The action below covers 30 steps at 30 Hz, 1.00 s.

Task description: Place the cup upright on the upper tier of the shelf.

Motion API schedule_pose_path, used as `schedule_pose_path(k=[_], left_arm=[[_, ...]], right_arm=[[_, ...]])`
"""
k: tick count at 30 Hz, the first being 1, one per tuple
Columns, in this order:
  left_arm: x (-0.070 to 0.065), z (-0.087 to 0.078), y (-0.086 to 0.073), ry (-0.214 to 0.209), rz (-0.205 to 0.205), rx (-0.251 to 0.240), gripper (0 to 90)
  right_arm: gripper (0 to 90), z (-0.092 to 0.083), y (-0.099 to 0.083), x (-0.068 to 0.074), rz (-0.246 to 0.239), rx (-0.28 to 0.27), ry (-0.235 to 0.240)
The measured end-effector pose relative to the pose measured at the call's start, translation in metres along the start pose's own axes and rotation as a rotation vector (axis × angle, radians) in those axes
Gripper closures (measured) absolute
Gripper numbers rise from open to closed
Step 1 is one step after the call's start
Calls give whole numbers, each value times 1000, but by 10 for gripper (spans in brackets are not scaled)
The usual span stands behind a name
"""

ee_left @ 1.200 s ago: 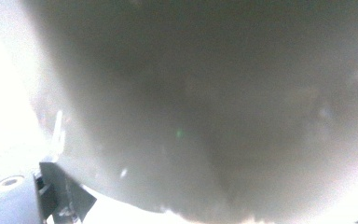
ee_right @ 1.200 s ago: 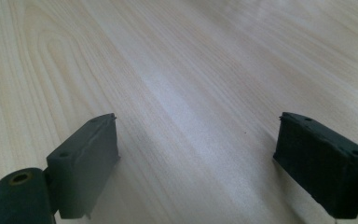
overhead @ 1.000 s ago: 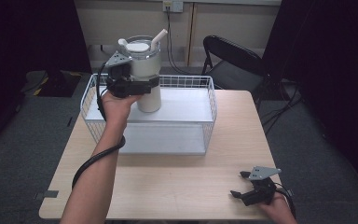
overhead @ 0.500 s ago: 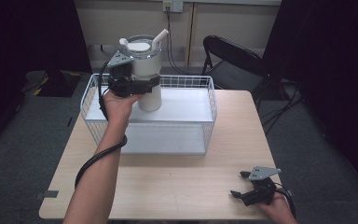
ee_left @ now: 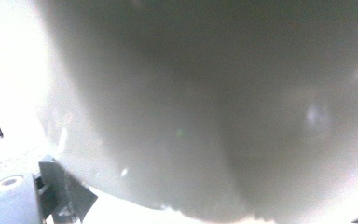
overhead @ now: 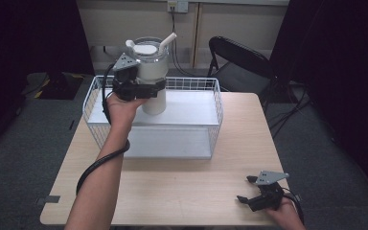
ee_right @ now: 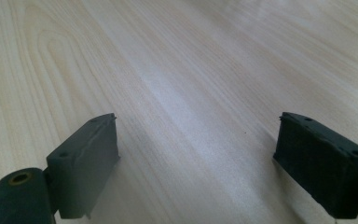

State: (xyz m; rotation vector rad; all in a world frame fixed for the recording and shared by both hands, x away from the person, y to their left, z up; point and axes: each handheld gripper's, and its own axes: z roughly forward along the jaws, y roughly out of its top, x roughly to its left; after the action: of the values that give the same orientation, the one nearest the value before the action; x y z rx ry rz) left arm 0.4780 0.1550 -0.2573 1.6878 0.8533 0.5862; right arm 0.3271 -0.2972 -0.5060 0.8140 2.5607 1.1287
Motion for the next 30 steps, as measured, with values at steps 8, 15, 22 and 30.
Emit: schedule_pose_path(k=[8,15,22,30], left_arm=[[-1,-1,-1,0,9,-5,97],[-1,-1,-2,3,5,-13,95],[-2,-2,-2,8,3,-6,94],[-1,-3,-6,3,8,-2,93]], right_arm=[[124,0,0,0,0,0,0],[123,0,0,0,0,0,0],[123,0,0,0,0,0,0],[123,0,0,0,0,0,0]])
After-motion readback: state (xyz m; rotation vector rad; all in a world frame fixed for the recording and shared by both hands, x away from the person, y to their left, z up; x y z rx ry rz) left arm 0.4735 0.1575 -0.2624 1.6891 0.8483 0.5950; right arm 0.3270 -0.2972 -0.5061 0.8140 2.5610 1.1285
